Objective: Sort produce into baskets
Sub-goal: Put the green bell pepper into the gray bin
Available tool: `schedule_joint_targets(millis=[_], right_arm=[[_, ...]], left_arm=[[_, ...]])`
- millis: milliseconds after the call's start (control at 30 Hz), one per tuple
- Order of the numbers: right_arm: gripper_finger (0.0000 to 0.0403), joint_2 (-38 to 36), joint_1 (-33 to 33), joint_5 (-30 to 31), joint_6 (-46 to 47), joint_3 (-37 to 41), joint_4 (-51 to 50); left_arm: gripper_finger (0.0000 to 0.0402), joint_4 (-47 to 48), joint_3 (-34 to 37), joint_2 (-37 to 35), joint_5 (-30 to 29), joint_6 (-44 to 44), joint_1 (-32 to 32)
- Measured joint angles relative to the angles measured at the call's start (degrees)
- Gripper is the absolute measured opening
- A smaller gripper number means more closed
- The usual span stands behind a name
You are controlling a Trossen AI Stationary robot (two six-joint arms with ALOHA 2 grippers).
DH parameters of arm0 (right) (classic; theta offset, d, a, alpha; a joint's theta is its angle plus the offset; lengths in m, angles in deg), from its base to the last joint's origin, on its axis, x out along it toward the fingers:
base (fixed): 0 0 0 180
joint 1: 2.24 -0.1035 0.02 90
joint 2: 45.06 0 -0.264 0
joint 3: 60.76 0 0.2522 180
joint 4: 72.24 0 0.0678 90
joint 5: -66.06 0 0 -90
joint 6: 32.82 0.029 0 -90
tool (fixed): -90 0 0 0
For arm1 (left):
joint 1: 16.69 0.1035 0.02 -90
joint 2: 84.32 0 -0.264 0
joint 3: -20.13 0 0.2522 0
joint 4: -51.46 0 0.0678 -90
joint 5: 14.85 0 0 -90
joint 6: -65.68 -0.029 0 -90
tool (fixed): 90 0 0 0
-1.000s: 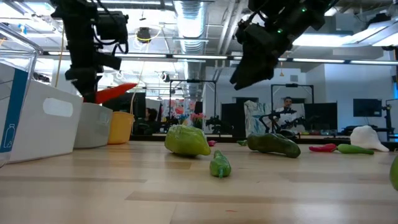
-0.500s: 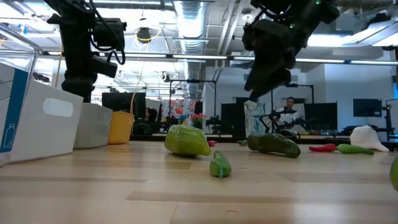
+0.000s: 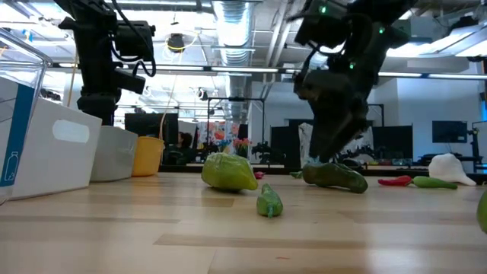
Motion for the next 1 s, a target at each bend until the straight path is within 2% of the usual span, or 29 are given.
schedule_joint_targets(millis=[467,600,733,800,900,1000], right_arm=[[0.0251,6.87,0.69,0.39,-0.23,-0.20,-2.18],[0.0216,6.51,0.69,0.44,-0.68,-0.13,-2.34],[0.0156,4.66,1.12,-0.11,-1.02,0.02,-1.42],[0.0136,3.22,1.40,-0.42,-2.77,0.02,-0.53],[0.0134,1.63,1.82,-0.39,-5.76,0.00,2.13],[0.0143,0.36,2.25,-0.40,-8.88,0.00,6.68]], left_arm=[[0.0250,0.01,0.00,0.01,0.11,0.03,-0.03],[0.0250,0.01,0.00,0.01,0.25,0.00,-0.10],[0.0250,-0.06,-0.85,0.01,1.73,0.04,-0.18],[0.0250,-0.17,-2.19,0.01,3.45,0.02,-0.18],[0.0250,-1.44,-4.29,0.00,6.69,0.15,-0.25],[0.0250,-6.08,-5.95,-0.01,12.90,0.01,-0.47]])
